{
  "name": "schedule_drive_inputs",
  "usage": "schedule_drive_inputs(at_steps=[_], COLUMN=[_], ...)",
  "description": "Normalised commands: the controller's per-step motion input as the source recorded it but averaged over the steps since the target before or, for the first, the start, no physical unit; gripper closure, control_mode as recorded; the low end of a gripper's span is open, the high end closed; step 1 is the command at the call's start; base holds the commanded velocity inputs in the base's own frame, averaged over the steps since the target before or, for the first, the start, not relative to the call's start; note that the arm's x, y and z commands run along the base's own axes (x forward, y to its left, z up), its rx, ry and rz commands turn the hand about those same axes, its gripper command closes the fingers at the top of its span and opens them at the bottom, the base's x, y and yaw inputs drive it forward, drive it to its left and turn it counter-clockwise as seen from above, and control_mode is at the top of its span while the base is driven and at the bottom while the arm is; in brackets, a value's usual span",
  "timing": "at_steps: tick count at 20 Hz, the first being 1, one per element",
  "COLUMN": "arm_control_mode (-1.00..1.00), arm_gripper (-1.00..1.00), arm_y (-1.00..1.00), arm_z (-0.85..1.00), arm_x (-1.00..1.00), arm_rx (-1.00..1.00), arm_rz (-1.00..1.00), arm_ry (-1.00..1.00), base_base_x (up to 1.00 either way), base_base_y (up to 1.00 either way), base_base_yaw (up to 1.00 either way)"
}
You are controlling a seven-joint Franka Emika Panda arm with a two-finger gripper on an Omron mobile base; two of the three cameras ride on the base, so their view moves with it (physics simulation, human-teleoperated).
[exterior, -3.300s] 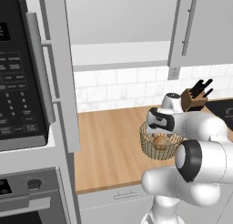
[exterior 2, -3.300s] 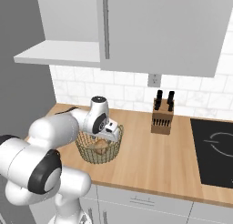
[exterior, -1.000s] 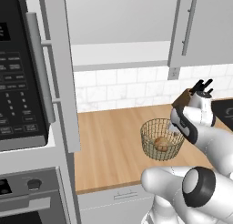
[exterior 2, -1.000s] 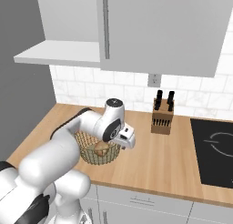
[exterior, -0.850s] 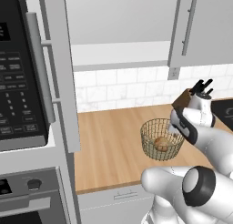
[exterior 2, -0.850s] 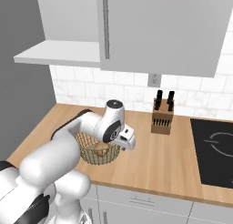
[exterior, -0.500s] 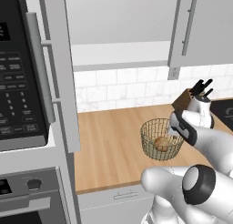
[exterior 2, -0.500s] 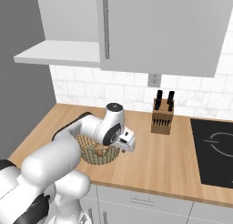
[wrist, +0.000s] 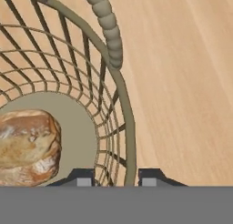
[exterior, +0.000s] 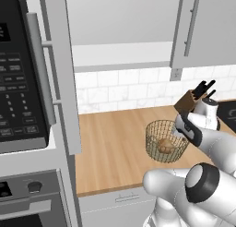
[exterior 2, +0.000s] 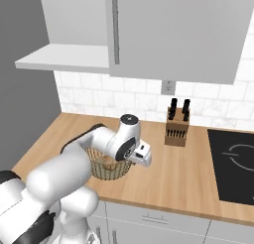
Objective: Open the cabinet, pick up the bread from the cabinet and place it in the basket. Then move the basket to the dining counter.
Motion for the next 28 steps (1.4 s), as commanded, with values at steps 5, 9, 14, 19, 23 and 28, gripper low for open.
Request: schedule_drive_inputs(at_steps=[5,9,14,19,23,28], arm_control_mode=[-1.00,-1.00,-1.00,-1.00,-1.00,-1.00], arm_gripper=[1.00,1.00,1.00,1.00,1.00,1.00], arm_y=[0.10,0.01,0.01,0.10,0.07,0.13], arm_z=[-0.01,0.00,0.30,0.58,0.48,0.39], arm_x=[0.00,-0.03,-0.21,-0.18,0.00,-0.08], arm_rx=[0.00,0.01,0.04,0.03,0.02,0.00], arm_rz=[0.00,0.00,0.00,0.00,0.00,0.00], arm_ry=[0.00,0.00,0.00,0.00,0.00,0.00], base_base_x=[0.00,0.00,0.00,0.00,0.00,0.00], base_base_y=[0.00,0.00,0.00,0.00,0.00,0.00], base_base_yaw=[0.00,0.00,0.00,0.00,0.00,0.00])
